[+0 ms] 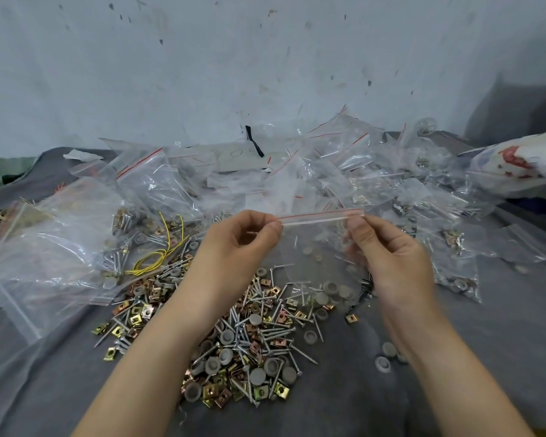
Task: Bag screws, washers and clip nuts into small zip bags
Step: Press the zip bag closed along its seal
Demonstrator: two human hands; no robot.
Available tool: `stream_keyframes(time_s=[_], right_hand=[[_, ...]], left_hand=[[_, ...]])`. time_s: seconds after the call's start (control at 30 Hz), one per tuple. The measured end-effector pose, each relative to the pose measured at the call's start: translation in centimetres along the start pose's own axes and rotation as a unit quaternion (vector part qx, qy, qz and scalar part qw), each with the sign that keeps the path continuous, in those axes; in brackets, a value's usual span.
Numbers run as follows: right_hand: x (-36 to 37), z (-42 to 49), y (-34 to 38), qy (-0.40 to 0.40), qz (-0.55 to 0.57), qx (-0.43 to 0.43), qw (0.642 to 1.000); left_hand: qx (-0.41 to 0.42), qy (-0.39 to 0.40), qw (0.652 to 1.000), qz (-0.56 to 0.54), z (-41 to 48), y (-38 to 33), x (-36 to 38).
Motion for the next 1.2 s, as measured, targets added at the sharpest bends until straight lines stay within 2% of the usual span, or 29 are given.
stream_keyframes(time_s=[0.27,0.5,0.8,1.2], right_hand=[[0.22,-0.13,-0.01,0.005,0.035,0.006,0.999],[0.34,-0.28,0.17,0.018,0.025,-0.004,1.0],[0.33,-0.18,-0.07,0.016,0.035,0.004,0.999],[0.78,-0.31,0.05,0.043,0.026,-0.001,0.999]], left_hand=[[-0.002,0.002,1.0,-0.006,-0.14,-0.29,-0.08],[0.022,0.005,0.999,0.028,-0.19,-0.69,-0.24],[0.021,0.026,0.999,0.008,-0.35,-0.94,0.27],[0.037,0.013,0.999,0.02,-0.28,-0.99,-0.09]])
Point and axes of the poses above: each hand's wrist, its own z-axis towards the middle knuckle, its own x-axis out of the palm, y = z × x, the point moved 3 cm from there along z, towards the middle knuckle, and after that the axes turned 7 degrees about x, right-handed, at the moved point
